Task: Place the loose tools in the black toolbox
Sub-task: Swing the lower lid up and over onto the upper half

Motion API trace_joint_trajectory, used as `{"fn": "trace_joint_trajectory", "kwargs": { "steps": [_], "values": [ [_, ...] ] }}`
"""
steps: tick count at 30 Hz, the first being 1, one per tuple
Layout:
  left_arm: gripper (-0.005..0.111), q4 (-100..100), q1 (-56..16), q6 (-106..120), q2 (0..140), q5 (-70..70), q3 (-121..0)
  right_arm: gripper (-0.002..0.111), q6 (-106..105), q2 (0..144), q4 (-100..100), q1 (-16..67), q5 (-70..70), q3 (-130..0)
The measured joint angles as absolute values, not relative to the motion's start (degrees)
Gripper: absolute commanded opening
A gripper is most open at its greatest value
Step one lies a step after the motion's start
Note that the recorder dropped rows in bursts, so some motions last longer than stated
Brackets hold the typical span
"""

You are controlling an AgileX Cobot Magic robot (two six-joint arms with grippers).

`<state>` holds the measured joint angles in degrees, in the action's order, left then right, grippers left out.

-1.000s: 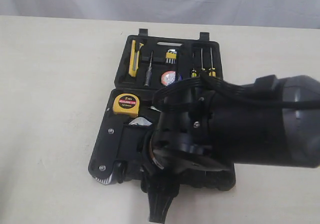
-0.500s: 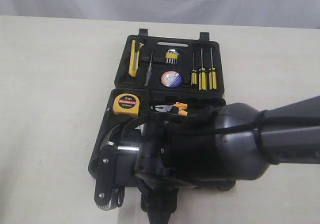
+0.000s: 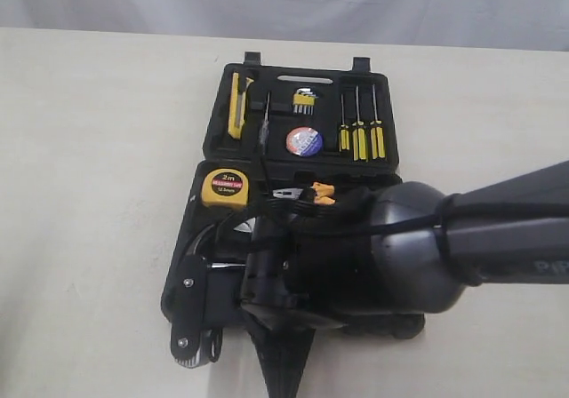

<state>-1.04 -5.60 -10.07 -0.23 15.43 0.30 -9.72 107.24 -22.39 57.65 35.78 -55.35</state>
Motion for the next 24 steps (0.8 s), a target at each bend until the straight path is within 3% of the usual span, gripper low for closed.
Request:
{"fn": "trace_joint_trajectory", "kwargs": {
  "steps": [10, 24],
  "values": [
    [0.000, -1.0, -5.6, -10.1, -0.2, 15.4, 0.3, -0.001, -16.7, 97.5, -19.4, 57.9, 49.3, -58.8],
    [0.000, -1.0, -5.6, -10.1, -0.2, 15.4, 0.3, -0.001, -19.7, 91.5, -19.7, 59.8, 69.5, -76.3]
  ]
}}
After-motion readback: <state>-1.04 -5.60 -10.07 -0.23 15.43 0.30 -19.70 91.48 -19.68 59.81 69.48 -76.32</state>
